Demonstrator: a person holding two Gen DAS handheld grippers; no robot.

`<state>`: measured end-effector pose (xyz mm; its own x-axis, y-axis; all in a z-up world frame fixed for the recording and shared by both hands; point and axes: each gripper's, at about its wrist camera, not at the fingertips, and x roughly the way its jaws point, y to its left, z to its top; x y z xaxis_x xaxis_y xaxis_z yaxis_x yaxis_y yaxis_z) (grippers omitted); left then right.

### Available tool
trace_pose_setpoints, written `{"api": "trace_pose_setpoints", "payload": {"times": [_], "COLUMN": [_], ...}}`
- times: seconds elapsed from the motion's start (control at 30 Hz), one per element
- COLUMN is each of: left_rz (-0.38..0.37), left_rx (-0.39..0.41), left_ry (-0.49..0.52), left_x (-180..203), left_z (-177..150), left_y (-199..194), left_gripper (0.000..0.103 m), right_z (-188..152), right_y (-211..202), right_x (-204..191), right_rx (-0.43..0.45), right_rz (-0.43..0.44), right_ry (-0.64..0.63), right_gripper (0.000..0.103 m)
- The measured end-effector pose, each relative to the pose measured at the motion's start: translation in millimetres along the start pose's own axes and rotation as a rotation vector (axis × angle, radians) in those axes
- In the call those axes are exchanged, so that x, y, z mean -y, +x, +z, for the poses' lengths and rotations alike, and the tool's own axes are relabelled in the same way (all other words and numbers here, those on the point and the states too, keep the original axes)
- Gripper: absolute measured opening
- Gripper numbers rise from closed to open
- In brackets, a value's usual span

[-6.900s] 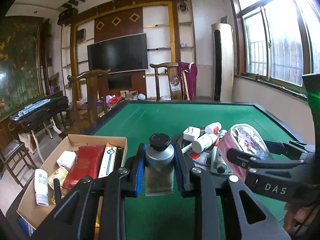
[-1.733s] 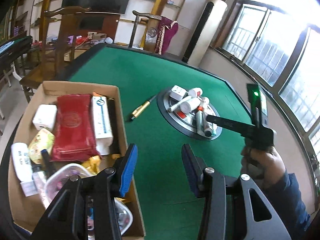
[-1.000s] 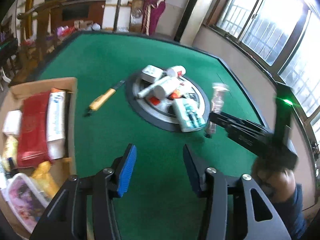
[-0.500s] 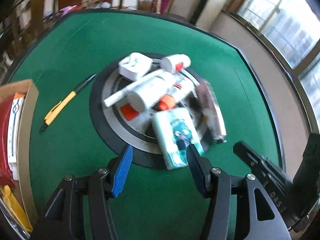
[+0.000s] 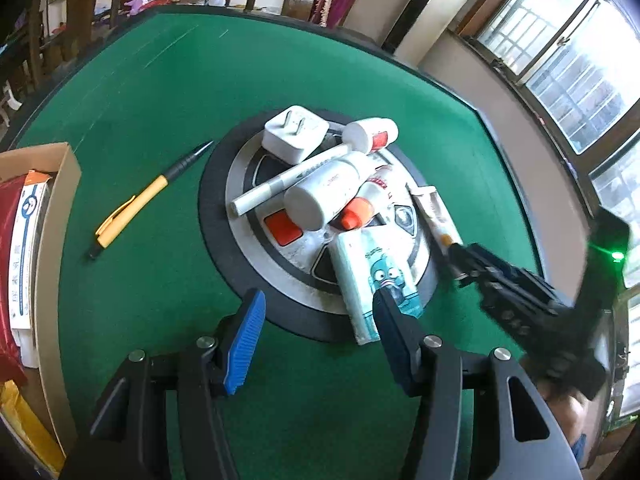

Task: Organize objects
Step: 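Grasp the blue cartoon tissue packet with the left tool while the right grasps the white oulisi tube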

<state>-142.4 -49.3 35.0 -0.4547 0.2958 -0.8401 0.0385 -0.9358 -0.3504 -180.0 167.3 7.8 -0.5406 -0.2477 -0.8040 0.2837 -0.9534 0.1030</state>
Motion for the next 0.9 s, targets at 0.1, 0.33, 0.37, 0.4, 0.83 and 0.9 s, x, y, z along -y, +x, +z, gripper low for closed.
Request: {"api": "trace_pose_setpoints", "payload": {"times": [0.1,0.33,0.37,0.4,0.83,0.9], "left_rz": [-0.014,-0.014,-0.012,-0.011,0.159,0.198], "left_rx": [-0.008,-0.038,-0.045,-0.05,-0.082,-0.078], "left_ry": [0.012,0.015,0.016,0.015,-0.016,-0.011], "left_x": [2,11,13,15,67,73], "left_z": [-1,5,6,6,23,24], "left_y": [1,9,11,13,60,69], "left_gripper": [0.055,0.055,0.055,0.055,0.056,0.056], "right_z": [-1,-10,-13,-17,-35,-35], "right_y": [14,4,-2,-11,-54,-53], "right_x": [-4,-4,-1,3,31,31], "right_rx": [-0.046,-0.004,0.012,0.029,0.142,0.142], "right_rz": [-0.026,-0.056,-0.052,-0.044,0.091,0.107], "right_ry": [-0.028,-0.037,-0.02,0.004,0.155,0.158], "right_gripper": [0.038,0.031,0.031,0.031,0.031,0.031]}}
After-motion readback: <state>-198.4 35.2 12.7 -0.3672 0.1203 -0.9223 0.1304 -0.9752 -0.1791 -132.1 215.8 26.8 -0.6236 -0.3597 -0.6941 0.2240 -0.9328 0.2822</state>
